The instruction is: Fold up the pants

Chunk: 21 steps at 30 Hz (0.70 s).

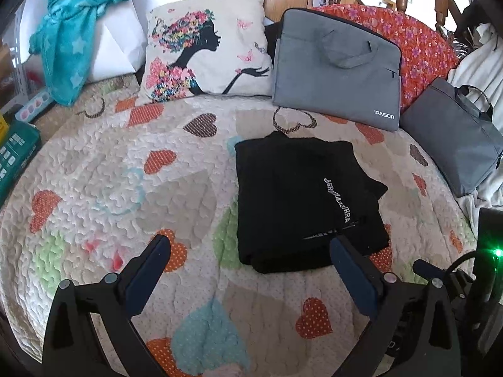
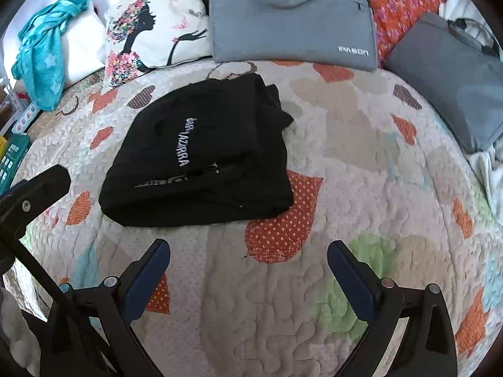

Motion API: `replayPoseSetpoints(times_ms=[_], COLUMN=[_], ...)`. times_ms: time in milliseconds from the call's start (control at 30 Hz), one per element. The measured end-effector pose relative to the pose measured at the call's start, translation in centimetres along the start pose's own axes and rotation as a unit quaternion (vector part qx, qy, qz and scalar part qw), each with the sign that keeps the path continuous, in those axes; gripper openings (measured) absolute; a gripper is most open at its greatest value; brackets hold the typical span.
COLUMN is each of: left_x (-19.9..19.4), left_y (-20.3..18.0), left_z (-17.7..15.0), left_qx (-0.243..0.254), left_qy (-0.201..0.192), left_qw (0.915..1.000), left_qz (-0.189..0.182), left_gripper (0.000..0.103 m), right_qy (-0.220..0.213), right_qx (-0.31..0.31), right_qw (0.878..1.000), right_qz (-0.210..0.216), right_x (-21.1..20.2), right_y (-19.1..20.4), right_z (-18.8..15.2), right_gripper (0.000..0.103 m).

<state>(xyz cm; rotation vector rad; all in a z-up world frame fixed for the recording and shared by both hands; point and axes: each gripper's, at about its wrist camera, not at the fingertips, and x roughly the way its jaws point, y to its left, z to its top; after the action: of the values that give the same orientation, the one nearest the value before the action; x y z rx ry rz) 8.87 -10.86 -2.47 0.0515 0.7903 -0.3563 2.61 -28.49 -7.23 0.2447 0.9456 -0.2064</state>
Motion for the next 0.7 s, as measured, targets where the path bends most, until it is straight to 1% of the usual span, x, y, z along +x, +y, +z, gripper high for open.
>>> replayPoseSetpoints(times_ms=[300, 700], left_x=[0.3, 1.5], left_y=[0.0, 0.4], left_z=[-0.1, -0.3], left_qx=[-0.002, -0.016], left_qy=[0.008, 0.042], left_qw=[1.0, 0.9988], left_qz=[-0.001, -0.015], left_gripper=[0.101, 0.101], right_qy=[0.009, 0.016], right_qx=[0.004, 0.011], right_qw=[1.0, 1.0], right_qz=[0.003, 0.004], right_x=[0.6, 1.0], right_y=[0.0, -0.2], right_z=[0.0, 0.0], right_gripper=[0.102, 0.102])
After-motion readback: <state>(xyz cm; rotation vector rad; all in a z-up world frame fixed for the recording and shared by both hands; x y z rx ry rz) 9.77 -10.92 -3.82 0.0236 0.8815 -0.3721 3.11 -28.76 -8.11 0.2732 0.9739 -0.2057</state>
